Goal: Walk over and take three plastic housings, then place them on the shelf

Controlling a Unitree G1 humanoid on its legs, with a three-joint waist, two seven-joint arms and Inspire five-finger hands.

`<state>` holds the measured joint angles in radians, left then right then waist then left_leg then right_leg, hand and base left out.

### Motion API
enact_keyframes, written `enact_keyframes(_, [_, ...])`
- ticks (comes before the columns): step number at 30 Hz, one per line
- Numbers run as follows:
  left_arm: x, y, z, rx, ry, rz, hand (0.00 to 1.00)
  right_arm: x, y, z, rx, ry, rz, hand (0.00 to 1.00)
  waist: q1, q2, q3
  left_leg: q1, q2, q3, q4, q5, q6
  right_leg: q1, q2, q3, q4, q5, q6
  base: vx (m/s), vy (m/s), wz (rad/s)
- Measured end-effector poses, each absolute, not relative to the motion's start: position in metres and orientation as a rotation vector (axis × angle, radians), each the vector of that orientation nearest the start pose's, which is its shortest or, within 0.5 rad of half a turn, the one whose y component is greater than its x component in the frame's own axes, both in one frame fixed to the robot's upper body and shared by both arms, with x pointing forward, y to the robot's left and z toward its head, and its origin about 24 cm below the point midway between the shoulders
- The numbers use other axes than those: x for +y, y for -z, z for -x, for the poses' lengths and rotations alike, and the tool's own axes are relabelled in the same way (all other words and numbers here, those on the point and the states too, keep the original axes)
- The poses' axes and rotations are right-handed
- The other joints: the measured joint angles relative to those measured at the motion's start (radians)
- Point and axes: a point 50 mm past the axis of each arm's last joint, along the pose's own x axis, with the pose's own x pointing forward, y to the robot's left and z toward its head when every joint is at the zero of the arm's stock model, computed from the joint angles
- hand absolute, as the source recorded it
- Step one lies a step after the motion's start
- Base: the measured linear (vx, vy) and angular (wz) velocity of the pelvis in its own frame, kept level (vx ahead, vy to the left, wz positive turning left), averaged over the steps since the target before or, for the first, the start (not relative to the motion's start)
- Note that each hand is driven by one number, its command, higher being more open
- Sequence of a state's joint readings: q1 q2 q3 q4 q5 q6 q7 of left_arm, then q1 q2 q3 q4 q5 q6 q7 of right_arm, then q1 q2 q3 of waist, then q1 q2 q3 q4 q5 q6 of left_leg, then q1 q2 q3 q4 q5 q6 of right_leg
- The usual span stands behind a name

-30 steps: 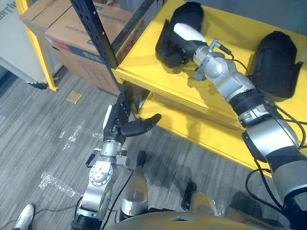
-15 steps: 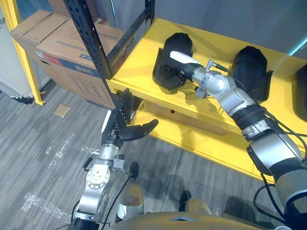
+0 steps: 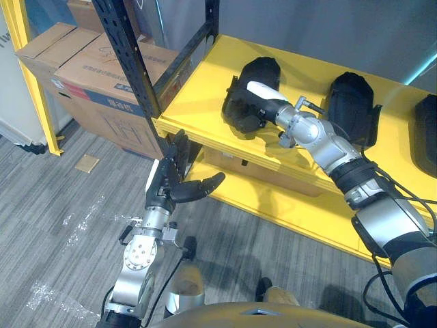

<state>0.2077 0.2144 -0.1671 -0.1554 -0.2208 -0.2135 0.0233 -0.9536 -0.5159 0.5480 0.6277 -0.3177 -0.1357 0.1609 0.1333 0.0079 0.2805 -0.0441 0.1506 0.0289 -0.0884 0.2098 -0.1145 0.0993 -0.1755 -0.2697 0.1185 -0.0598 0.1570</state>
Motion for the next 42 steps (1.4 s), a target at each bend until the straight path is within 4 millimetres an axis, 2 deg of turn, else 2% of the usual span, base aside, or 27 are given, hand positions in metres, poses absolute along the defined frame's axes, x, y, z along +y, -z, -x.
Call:
enact_keyframes(3, [0.153, -0.049, -0.209, -0.126, 0.122, 0.055, 1.0, -0.135, -0.178, -0.39, -0.292, -0.36, 1.181, 1.0, 0.001, 0.0, 0.0, 0.0, 0.0, -0.002, 0.0, 0.0, 0.0, 0.001, 0.0, -0.001, -0.001, 0.0, 0.0, 0.0, 0.0, 0.0])
enact_keyframes(9, [0.15, -0.048, -0.207, -0.122, 0.129, 0.064, 1.0, -0.159, -0.173, -0.391, -0.237, -0.202, 1.106, 1.0, -0.007, 0.004, -0.002, -0.001, -0.002, -0.003, 0.003, 0.002, -0.002, 0.0, -0.001, -0.003, 0.002, 0.0, 0.0, 0.0, 0.0, 0.0])
enact_keyframes(12, [0.15, -0.045, -0.204, -0.108, 0.122, 0.071, 1.0, -0.162, -0.177, -0.39, -0.245, -0.172, 1.089, 1.0, -0.014, 0.011, -0.006, -0.001, -0.003, -0.003, 0.003, 0.006, -0.003, -0.002, -0.002, -0.002, 0.004, 0.0, -0.001, 0.0, 0.0, 0.0])
enact_keyframes(19, [0.147, -0.042, -0.201, -0.097, 0.113, 0.099, 1.0, -0.154, -0.187, -0.384, -0.317, -0.174, 1.071, 1.0, -0.034, 0.036, -0.018, -0.001, -0.002, -0.002, 0.002, 0.007, -0.005, -0.012, -0.004, 0.001, 0.02, -0.003, -0.004, -0.01, -0.002, 0.0])
enact_keyframes(22, [0.147, -0.044, -0.201, -0.105, 0.114, 0.1, 1.0, -0.144, -0.194, -0.375, -0.387, -0.197, 1.055, 1.0, -0.042, 0.043, -0.02, 0.0, -0.001, 0.0, 0.001, 0.001, -0.012, -0.013, -0.004, 0.002, 0.02, -0.004, -0.005, -0.05, -0.009, -0.02])
enact_keyframes(26, [0.147, -0.045, -0.201, -0.111, 0.112, 0.1, 1.0, -0.126, -0.212, -0.353, -0.528, -0.235, 1.019, 1.0, -0.056, 0.043, -0.02, 0.001, 0.0, 0.017, 0.002, -0.001, -0.011, -0.025, -0.005, 0.018, 0.02, -0.001, -0.001, -0.03, -0.01, -0.1])
enact_keyframes(29, [0.146, -0.048, -0.204, -0.128, 0.112, 0.1, 1.0, -0.125, -0.221, -0.332, -0.602, -0.228, 0.933, 1.0, -0.063, 0.042, -0.021, 0.007, 0.0, 0.033, 0.003, 0.003, -0.006, -0.027, -0.007, 0.034, 0.019, 0.001, 0.001, 0.01, -0.012, -0.16])
enact_keyframes(31, [0.148, -0.051, -0.206, -0.148, 0.095, 0.1, 1.0, -0.132, -0.219, -0.318, -0.611, -0.217, 0.852, 1.0, -0.067, 0.039, -0.026, 0.02, 0.0, 0.051, 0.003, 0.001, -0.007, -0.027, -0.008, 0.051, 0.019, 0.002, 0.002, 0.02, -0.012, -0.2])
enact_keyframes(34, [0.153, -0.064, -0.206, -0.209, 0.053, 0.093, 1.0, -0.161, -0.203, -0.292, -0.56, -0.15, 0.717, 1.0, -0.091, 0.034, -0.062, 0.02, 0.001, 0.075, 0.002, -0.008, -0.005, -0.041, -0.008, 0.073, 0.013, 0.004, 0.003, 0.03, -0.015, -0.23])
enact_keyframes(38, [0.167, -0.092, -0.206, -0.347, -0.036, -0.121, 1.0, -0.221, -0.173, -0.256, -0.442, 0.124, 0.657, 1.0, -0.133, 0.032, -0.09, 0.045, 0.004, 0.129, 0.0, -0.024, -0.008, -0.047, -0.007, 0.126, -0.002, 0.015, 0.006, 0.02, -0.004, -0.35])
enact_keyframes(39, [0.171, -0.096, -0.206, -0.365, -0.049, -0.161, 1.0, -0.23, -0.17, -0.25, -0.435, 0.176, 0.644, 1.0, -0.142, 0.033, -0.092, 0.051, 0.004, 0.138, 0.0, -0.027, -0.008, -0.046, -0.007, 0.135, -0.002, 0.015, 0.006, 0.0, 0.001, -0.43])
enact_keyframes(41, [0.185, -0.108, -0.205, -0.417, -0.103, -0.315, 1.0, -0.259, -0.166, -0.221, -0.464, 0.383, 0.612, 1.0, -0.18, 0.039, -0.106, 0.061, 0.009, 0.169, 0.0, -0.04, -0.011, -0.056, -0.003, 0.165, -0.01, 0.018, 0.005, 0.0, -0.005, -0.4])
enact_keyframes(42, [0.189, -0.111, -0.205, -0.424, -0.116, -0.355, 1.0, -0.264, -0.167, -0.213, -0.483, 0.423, 0.612, 1.0, -0.19, 0.041, -0.108, 0.064, 0.012, 0.18, 0.0, -0.043, -0.013, -0.06, -0.001, 0.174, -0.012, 0.021, 0.005, 0.0, -0.01, -0.47])
